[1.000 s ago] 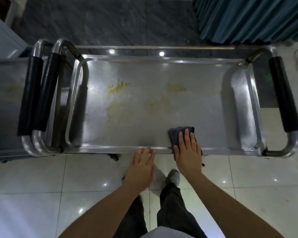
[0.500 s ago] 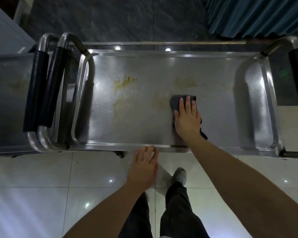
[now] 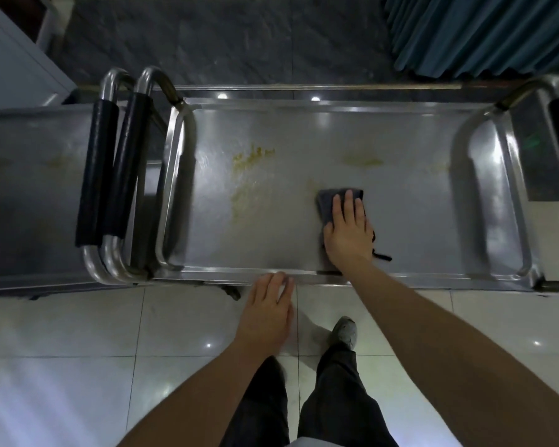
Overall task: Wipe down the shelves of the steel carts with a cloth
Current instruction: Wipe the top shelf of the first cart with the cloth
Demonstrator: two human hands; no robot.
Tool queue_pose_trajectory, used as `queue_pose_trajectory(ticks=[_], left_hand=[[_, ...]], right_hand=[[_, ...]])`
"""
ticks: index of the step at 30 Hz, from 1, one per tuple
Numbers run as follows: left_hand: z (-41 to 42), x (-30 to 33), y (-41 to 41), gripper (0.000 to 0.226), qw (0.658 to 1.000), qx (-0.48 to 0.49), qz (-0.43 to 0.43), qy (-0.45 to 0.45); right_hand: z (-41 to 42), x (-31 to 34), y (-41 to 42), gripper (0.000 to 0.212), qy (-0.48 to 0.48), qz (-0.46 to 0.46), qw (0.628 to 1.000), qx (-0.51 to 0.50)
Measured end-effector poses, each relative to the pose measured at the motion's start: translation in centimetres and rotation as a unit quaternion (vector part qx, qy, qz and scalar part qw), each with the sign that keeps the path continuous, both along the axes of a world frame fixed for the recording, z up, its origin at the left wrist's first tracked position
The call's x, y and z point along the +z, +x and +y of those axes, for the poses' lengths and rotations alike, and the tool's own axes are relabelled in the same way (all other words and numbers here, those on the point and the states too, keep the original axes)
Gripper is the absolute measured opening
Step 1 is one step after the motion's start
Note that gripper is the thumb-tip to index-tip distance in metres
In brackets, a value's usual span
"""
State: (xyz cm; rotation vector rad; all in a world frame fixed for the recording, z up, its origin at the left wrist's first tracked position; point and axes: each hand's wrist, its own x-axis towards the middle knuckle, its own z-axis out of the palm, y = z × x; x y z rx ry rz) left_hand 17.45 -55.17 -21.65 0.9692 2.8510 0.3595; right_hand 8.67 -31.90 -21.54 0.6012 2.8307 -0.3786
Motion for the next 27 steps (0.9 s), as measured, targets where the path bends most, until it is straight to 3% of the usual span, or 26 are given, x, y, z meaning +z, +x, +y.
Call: queue_pose_trajectory(ticks=[5, 9, 16, 22, 27], left_hand=[[-1.6, 0.2, -1.1, 0.049, 0.999, 0.008, -0.035, -0.003], [-2.6, 0.1, -1.9, 0.050, 0.999, 0.005, -0.041, -0.011], [-2.8, -1.5, -1.8, 0.049, 0.999, 0.026, -0.039, 0.005], [-2.8, -2.7, -1.2, 0.045, 0.997, 0.037, 0.029, 0.057], [-3.4, -2.9, -1.3, 0.048, 0.999, 0.021, 0.023, 0.026]], right_hand=[[-3.2, 0.0, 7.6, 0.068, 0.016, -0.026, 0.999, 0.018], [-4.8, -0.1, 8.5, 0.065, 0.024, -0.017, 1.000, 0.000], [-7.5, -0.8, 5.2, 0.060, 0.006, -0.012, 1.000, 0.004], [-4.4, -0.8, -2.6, 0.060, 0.008, 0.003, 1.000, -0.022], [-2.8, -0.9, -8.6, 0.059, -0.008, 0.011, 0.999, -0.028]])
